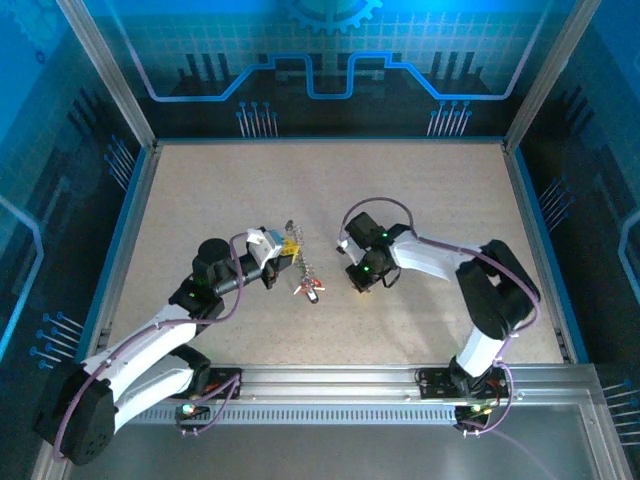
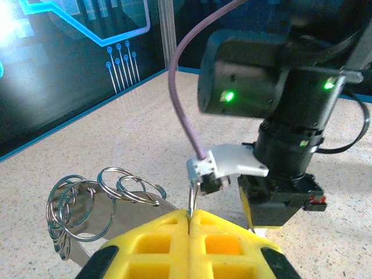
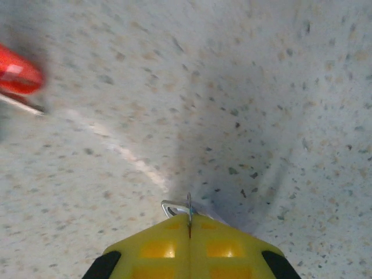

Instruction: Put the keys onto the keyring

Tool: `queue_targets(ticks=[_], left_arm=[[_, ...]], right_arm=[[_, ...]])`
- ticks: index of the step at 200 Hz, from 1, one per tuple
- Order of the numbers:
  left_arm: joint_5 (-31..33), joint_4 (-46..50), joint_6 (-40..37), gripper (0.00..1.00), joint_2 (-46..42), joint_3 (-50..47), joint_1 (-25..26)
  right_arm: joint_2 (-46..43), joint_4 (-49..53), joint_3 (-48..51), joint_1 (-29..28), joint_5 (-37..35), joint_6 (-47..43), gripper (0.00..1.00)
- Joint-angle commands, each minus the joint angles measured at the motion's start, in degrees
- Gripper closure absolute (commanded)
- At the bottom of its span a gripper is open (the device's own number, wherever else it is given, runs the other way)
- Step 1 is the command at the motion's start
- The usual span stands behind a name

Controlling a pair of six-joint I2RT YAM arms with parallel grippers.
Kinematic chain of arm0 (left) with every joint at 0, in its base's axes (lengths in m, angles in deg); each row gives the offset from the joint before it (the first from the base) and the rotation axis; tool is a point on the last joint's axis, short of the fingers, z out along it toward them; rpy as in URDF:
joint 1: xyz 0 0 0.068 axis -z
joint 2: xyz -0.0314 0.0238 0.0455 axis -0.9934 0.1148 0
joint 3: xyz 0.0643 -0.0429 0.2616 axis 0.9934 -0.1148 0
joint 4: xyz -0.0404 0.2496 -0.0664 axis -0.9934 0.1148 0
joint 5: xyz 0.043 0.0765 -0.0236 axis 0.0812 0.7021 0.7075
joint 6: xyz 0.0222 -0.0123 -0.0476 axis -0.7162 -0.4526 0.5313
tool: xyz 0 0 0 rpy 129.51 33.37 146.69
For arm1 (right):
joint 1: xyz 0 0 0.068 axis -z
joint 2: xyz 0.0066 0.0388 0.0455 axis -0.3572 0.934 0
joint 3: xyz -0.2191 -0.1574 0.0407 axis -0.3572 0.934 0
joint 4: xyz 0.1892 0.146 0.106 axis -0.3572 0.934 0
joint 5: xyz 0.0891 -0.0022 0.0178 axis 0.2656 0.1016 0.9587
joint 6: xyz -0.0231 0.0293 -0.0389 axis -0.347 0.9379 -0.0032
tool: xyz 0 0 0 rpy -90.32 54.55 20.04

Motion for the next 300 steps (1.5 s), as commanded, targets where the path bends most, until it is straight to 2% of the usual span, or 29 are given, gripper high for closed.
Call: queue_targets(ticks=[1,50,85,137,191,300], left_arm=[[-0.48,-1.07,0.02,1.0,-0.52,0.29,0.24],[-2.4,1.53,-1.65,1.0,1.19,1.76,0.48],[-4.63,1.2,-2.99,1.0,1.15,1.17,0.94],[-5.77,3.85,-7.17,1.0,3.39,2.23,3.54],[-4.79,3.86,-7.48,1.0,3.66,2.58,4.34],[-3.05,0.75,-7.31,1.0,1.54,0.8,4.62]], right_arm=[[-8.13,-8.34,3.16,-1.06,4.66,-4.8,1.0],[-21.03,-19.01,9.94,-3.37,11.9,-9.27,1.0],[-22.95,-18.21,7.98,-3.33,17.46,-10.89,1.0],[-23.02,-15.03,2.39,-3.57,20.96,-10.81,1.0],[-20.63,-13.1,-0.69,-4.8,21.54,-9.91,1.0],[-19.04,-6.04,-2.87,-7.23,15.91,-14.39,1.0]])
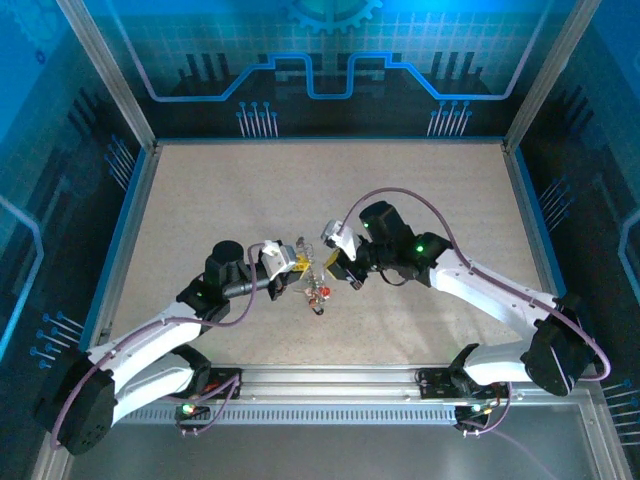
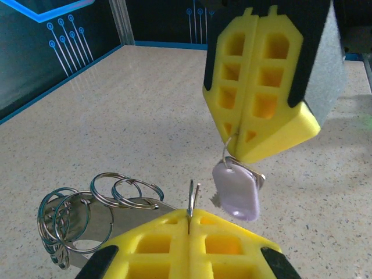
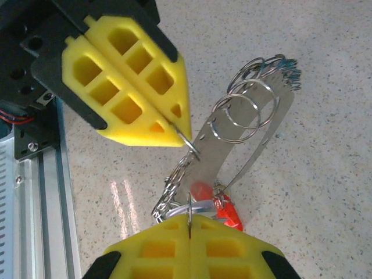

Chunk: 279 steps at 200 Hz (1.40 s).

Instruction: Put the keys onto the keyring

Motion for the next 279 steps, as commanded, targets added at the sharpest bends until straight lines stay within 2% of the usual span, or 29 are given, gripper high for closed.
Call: queue_targets(ticks=[1,101,203,279], left_arm=[[0.11,-3.7,-1.07,1.0,-1.32,0.62,0.38],[-0.55,-3.77,-2.21,1.0,-2.37,-0.14,1.39],[-0.26,-3.61,-2.13,1.0,-2.28,0.39,1.55],[-0.42,-4.59,-2.21,1.0,-2.55,0.09,1.57]], right_arm=[[1.34,2.44,-2.98,-2.08,-1.47,-2.12,1.0],[3.11,-1.28,-4.06,-2.87,0.64,0.05,1.0],[0.94,-3.08,-2.24,0.36,3.32,2.9,1.0],[4.69,-1.36,-4.08,2.72,6.29,3.83,1.0]])
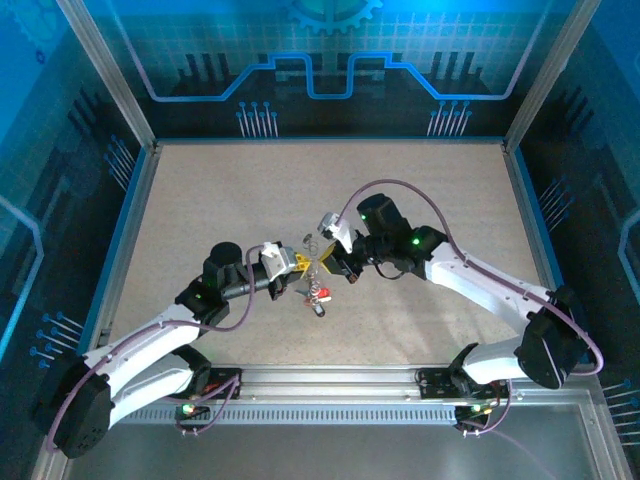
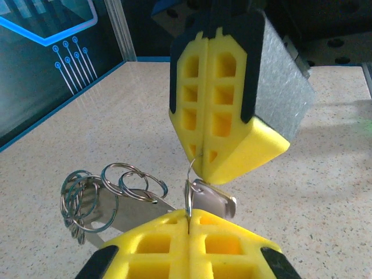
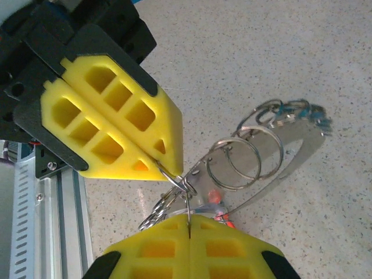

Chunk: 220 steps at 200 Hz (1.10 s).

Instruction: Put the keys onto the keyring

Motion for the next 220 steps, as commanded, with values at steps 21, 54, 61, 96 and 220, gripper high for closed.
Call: queue_targets(ticks=[21,54,61,96,220], left_arm=[[-0.71,-4.23,-0.71,1.0,-0.83,-0.13,0.48],[-0.55,-8.24,0.86,1.0,0.21,-1.13,0.47],[-0.55,-9.03,1.21,1.0,0.6,-1.17,0.49],[-1.19,-13.09,3.27,1.0,2.75,-1.71,0.47],[-5.16,-22.61,10.25,1.0,7.23,-2.99,0.48]], right_arm=[[2.53,1.01,-1.97,1.81,3.38,0.81,1.0],[3.7,1.3,-2.23,2.68,5.72,1.06,1.0],[3.74,1.08,-2.22,2.8,6.4,1.0,1.0],[2.9,0.41,-2.14,3.44,8.18,-0.35,0.77],[-12.93,-15.1,13.0,0.71,-1.0,-27.74,0.71]])
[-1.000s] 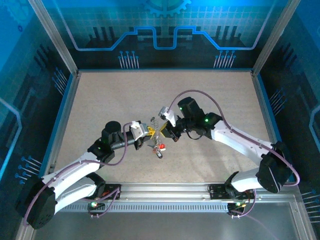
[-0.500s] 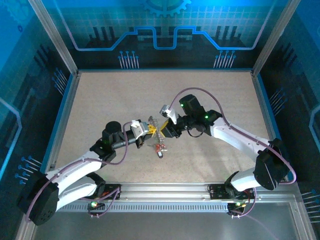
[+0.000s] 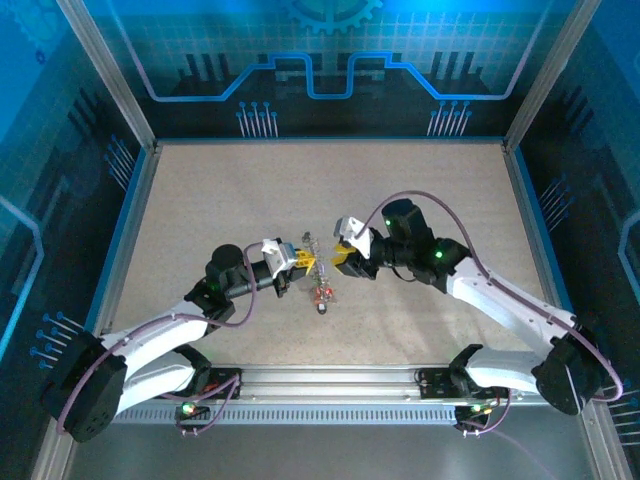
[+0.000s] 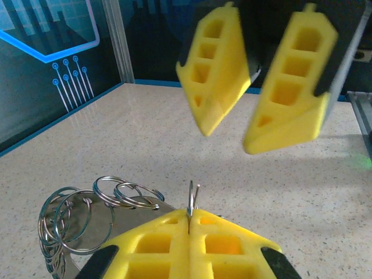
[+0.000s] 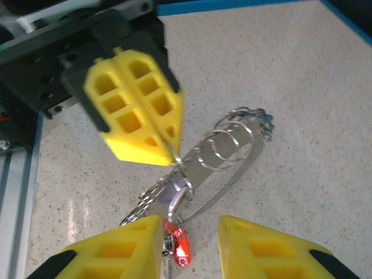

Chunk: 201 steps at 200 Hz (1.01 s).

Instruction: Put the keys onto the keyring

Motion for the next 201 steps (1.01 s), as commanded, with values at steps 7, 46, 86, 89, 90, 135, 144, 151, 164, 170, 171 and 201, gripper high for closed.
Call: queue_targets(ticks=[7,46,86,89,90,135,144,151,164,170,171,201], left_arm=[[-3.45,-7.02,3.18,1.0,1.07,-0.17,0.5],[-5.11,-10.87,4.42,1.0,2.78,-0.54,0.48],[-7.77,-11.4,3.92,1.0,3.67,-0.14,0.43],[-7.86,-11.5,3.98,1.0,3.67,-0.11,0.46],[-7.92,-11.53,4.05,1.0,3.67,-0.13,0.48],[-9.03,-14.31,4.85,1.0,4.88,-0.23,0.47],[-8.97,-14.93,5.25,1.0,4.91,-0.23,0.48],[-8.95,-15.07,5.43,1.0,4.9,-0.22,0.43],[-9.03,-15.08,5.32,1.0,4.99,-0.22,0.45],[-9.04,-15.01,5.04,1.0,5.03,-0.3,0.54],[-9.04,-15.0,4.97,1.0,5.06,-0.31,0.48],[-7.96,-12.54,3.54,1.0,4.0,-0.17,0.45]], right_arm=[[-2.16,-8.44,4.44,-2.37,-0.66,-12.64,0.72],[1.09,-9.26,2.81,-2.37,-1.79,-13.81,0.7],[2.18,-11.31,3.38,-2.09,-0.92,-13.58,0.67],[2.18,-11.32,3.33,-1.96,-0.74,-13.59,0.67],[2.19,-11.32,3.36,-1.92,-0.7,-13.59,0.67],[2.84,-9.9,2.76,-1.88,2.19,-14.75,0.79],[2.75,-9.94,2.91,-1.87,2.58,-14.9,0.8],[2.76,-9.81,2.98,-1.79,2.93,-15.07,0.81],[2.92,-9.06,2.7,-1.69,3.33,-15.69,0.83],[2.91,-8.58,2.52,-1.67,3.3,-15.97,0.86],[2.9,-8.46,2.47,-1.64,3.3,-16.01,0.87],[2.57,-6.34,1.75,-1.47,2.75,-17.32,0.97]])
